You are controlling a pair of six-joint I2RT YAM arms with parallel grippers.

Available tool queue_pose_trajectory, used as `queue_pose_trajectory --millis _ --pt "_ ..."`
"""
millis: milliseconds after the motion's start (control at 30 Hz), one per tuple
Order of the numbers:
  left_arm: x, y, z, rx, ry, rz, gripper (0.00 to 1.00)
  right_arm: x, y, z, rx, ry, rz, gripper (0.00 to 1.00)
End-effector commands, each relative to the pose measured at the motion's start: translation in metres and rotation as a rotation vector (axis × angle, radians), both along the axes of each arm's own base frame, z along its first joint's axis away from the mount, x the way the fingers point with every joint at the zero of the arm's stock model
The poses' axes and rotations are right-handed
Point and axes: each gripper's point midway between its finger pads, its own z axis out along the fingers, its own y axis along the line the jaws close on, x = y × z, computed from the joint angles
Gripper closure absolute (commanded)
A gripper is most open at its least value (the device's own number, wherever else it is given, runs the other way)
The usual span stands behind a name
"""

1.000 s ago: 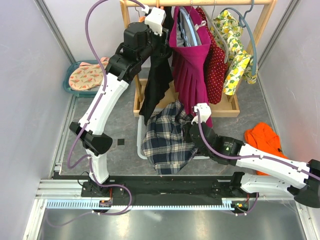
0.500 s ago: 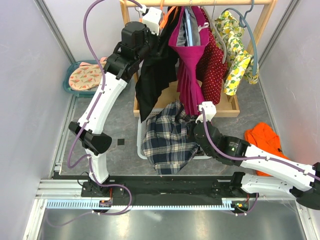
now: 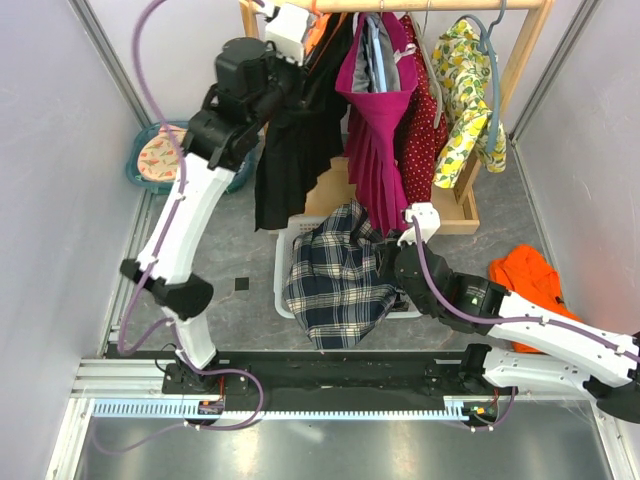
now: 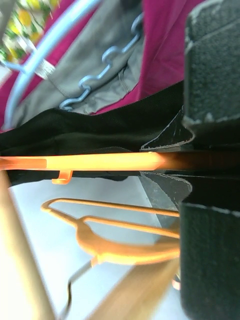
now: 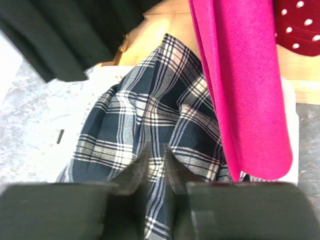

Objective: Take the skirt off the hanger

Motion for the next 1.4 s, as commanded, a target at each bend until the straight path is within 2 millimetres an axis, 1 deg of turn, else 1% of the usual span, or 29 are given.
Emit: queue_pose_trajectory --millis 0,33,67,100,133,167,200,333,367,400,433,467,500,533,567,600,633,700,733,800,833,867,933,967,1000,1067,1200,1233,1367 --pt "-0.079 0.041 0.109 -0.132 -0.247 -0.040 0.98 0.003 -0.005 0.023 0.027 -0.046 -0.021 0.66" --pt "-0.089 0.047 0.115 -0.141 -0.252 -0.041 0.98 0.004 -0.005 0.026 0.022 -0.050 -0.021 0.63" --pt "-0.092 0.049 0.113 -0.137 -0.246 -0.042 0.98 0.004 -0.003 0.033 0.029 -0.059 -0.016 0.58" --pt "-0.096 0.051 0.112 -0.131 -0.239 -0.042 0.98 0.004 -0.003 0.036 0.033 -0.064 -0.015 0.57" --pt "-0.106 0.058 0.114 -0.132 -0.240 -0.042 0.98 0.005 -0.003 0.040 0.037 -0.069 -0.017 0.56" --pt "-0.106 0.056 0.103 -0.114 -0.212 -0.050 0.98 0.006 -0.003 0.048 0.044 -0.081 -0.021 0.53" --pt "-0.112 0.059 0.100 -0.107 -0.202 -0.056 0.98 0.006 -0.003 0.052 0.048 -0.087 -0.022 0.51" --pt "-0.132 0.062 0.061 -0.035 -0.098 -0.105 0.98 0.007 -0.005 0.077 0.073 -0.120 -0.028 0.46" --pt "-0.142 0.062 0.053 -0.020 -0.080 -0.139 0.98 0.007 -0.005 0.090 0.095 -0.133 -0.027 0.46" --pt "-0.148 0.063 0.048 -0.009 -0.064 -0.153 0.98 0.008 -0.005 0.097 0.099 -0.144 -0.025 0.46" --pt "-0.158 0.064 0.042 0.008 -0.043 -0.184 0.98 0.008 -0.006 0.111 0.120 -0.162 -0.026 0.45" --pt "-0.176 0.061 0.043 0.013 -0.048 -0.255 0.98 0.008 -0.006 0.120 0.128 -0.173 -0.024 0.44" --pt "-0.187 0.062 0.044 0.014 -0.051 -0.284 0.98 0.008 -0.008 0.129 0.120 -0.192 -0.022 0.44" --pt "-0.196 0.062 0.045 0.011 -0.053 -0.310 0.98 0.008 -0.011 0.149 0.146 -0.218 -0.026 0.42" --pt "-0.208 0.060 0.045 0.011 -0.053 -0.361 0.98 0.008 -0.013 0.158 0.149 -0.233 -0.029 0.41" --pt "-0.223 0.065 0.053 -0.001 -0.076 -0.382 0.98 0.009 -0.016 0.170 0.161 -0.256 -0.037 0.40" --pt "-0.233 0.067 0.059 -0.007 -0.094 -0.405 0.98 0.009 -0.020 0.189 0.168 -0.290 -0.042 0.38" --pt "-0.254 0.069 0.065 -0.014 -0.107 -0.460 0.98 0.010 -0.027 0.209 0.182 -0.329 -0.068 0.36" --pt "-0.266 0.070 0.071 -0.017 -0.127 -0.496 0.98 0.010 -0.031 0.224 0.189 -0.355 -0.075 0.34" --pt "-0.277 0.072 0.069 -0.012 -0.116 -0.522 0.98 0.009 -0.036 0.242 0.237 -0.385 -0.094 0.33" --pt "-0.285 0.075 0.071 -0.011 -0.127 -0.535 0.98 0.007 -0.039 0.255 0.270 -0.404 -0.096 0.32" --pt "-0.290 0.074 0.068 -0.005 -0.117 -0.555 0.98 0.006 -0.041 0.262 0.302 -0.415 -0.100 0.32" --pt "-0.298 0.077 0.060 0.005 -0.094 -0.571 0.98 0.001 -0.043 0.284 0.406 -0.452 -0.087 0.32" --pt "-0.299 0.077 0.056 0.006 -0.084 -0.573 0.98 -0.001 -0.041 0.291 0.453 -0.461 -0.074 0.33" --pt "-0.300 0.077 0.053 0.004 -0.071 -0.573 0.98 -0.004 -0.042 0.305 0.511 -0.485 -0.064 0.32" --pt "-0.299 0.077 0.045 0.008 -0.050 -0.570 0.98 -0.008 -0.034 0.318 0.563 -0.498 -0.017 0.32" --pt "-0.299 0.076 0.039 -0.001 -0.023 -0.572 0.98 -0.004 -0.019 0.332 0.573 -0.504 0.006 0.31" --pt "-0.300 0.075 0.039 -0.002 -0.020 -0.581 0.98 -0.001 -0.010 0.330 0.564 -0.500 0.010 0.31" --pt "-0.300 0.075 0.037 -0.004 -0.012 -0.580 0.98 0.001 0.002 0.334 0.574 -0.506 0.037 0.31"
